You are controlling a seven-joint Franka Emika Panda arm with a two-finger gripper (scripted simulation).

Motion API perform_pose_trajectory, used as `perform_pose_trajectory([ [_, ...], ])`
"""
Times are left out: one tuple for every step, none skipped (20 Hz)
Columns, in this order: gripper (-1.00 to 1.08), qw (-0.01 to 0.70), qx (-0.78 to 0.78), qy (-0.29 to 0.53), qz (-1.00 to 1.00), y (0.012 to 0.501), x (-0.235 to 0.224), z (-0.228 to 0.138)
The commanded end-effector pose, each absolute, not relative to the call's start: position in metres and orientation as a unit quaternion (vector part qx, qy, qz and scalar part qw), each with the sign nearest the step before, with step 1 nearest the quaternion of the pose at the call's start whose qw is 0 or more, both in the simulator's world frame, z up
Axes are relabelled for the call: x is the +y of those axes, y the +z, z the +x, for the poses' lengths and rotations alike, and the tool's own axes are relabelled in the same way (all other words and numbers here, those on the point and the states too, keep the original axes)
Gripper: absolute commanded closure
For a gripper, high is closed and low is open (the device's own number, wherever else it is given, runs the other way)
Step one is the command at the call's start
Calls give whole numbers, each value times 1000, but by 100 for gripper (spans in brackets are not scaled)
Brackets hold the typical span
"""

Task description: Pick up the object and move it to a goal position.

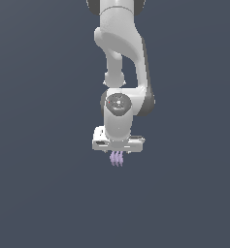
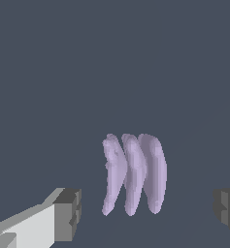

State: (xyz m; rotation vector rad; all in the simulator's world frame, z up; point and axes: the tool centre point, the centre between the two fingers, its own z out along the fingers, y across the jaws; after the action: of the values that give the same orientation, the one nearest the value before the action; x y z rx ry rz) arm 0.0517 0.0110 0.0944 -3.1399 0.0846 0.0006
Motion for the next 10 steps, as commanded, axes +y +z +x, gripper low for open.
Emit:
perform_pose_trajectory([
  [-92, 0, 29, 0, -1000, 91, 10, 54],
  [-92, 0, 30, 0, -1000, 90, 9, 54],
  [-92, 0, 30, 0, -1000, 90, 9, 54],
  [-92, 0, 29, 0, -1000, 91, 10, 54],
  [-92, 0, 29, 0, -1000, 90, 10, 54],
  [-92, 0, 29, 0, -1000, 89, 10, 54],
  [-92, 0, 29, 0, -1000, 87, 10, 54],
  [-92, 0, 29, 0, -1000, 85, 10, 54],
  [-92, 0, 29, 0, -1000, 81, 10, 53],
  [-92, 0, 29, 0, -1000, 77, 10, 53],
])
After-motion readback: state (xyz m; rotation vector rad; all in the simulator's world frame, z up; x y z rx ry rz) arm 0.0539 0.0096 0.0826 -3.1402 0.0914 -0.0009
